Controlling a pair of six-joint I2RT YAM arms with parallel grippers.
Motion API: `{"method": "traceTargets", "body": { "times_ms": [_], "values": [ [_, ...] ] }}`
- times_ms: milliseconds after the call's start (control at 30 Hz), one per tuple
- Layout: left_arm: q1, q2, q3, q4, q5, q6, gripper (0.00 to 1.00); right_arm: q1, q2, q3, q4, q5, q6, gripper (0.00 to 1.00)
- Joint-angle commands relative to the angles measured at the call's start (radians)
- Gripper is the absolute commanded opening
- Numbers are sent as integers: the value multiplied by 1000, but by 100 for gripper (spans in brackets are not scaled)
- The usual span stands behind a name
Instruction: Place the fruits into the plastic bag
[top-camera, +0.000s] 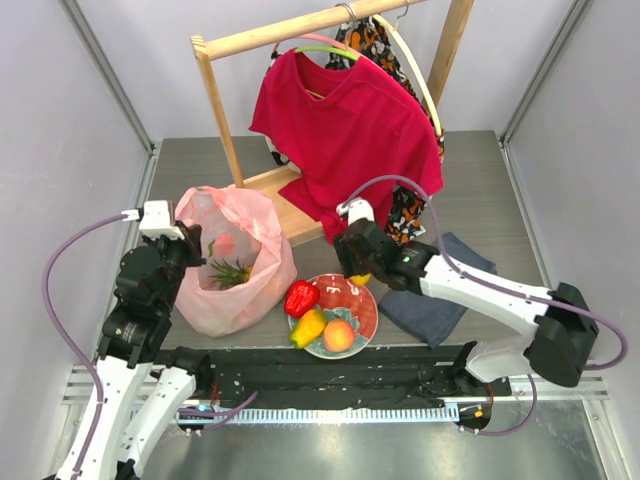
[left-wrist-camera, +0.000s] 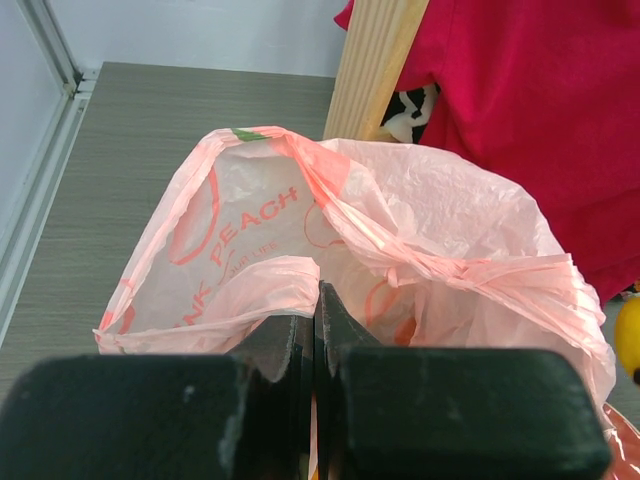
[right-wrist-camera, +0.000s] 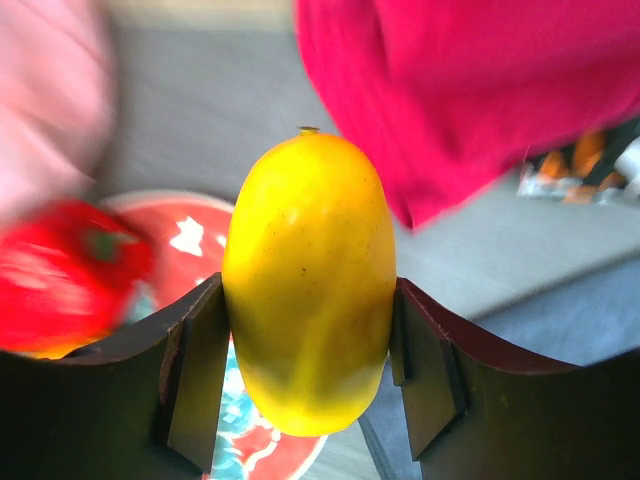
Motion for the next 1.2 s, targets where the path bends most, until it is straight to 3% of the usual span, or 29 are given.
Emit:
{"method": "traceTargets", "body": {
  "times_ms": [0, 200, 333, 400, 600, 733, 933, 1033, 1167],
  "values": [
    [1, -26, 20, 42, 19, -19, 0, 4, -128, 94, 108, -38, -75, 1],
    [1, -52, 11, 56, 31, -29, 0, 34, -234, 74, 419, -295, -99, 1],
    [1, -55, 11, 56, 39, -29, 0, 126, -235, 97, 625, -352, -139, 1],
    [3, -58, 11, 59, 40, -29, 0, 178, -185, 155, 639, -363, -161, 1],
    [4, -64, 8, 62, 40, -31, 0, 208, 28, 383, 555, -369, -187, 1],
    [3, -70, 5, 63, 42, -34, 0, 211, 188, 526, 400, -342, -193, 1],
    [6, -70, 5, 66, 49, -37, 0, 211, 269, 635, 340, -377, -201, 1],
    [9, -72, 3, 66, 49, -39, 0, 211, 355, 726, 294, -467, -179, 1],
    [9, -79, 0, 69, 49, -39, 0, 212, 476, 856, 193, -432, -158, 1]
  ]
}}
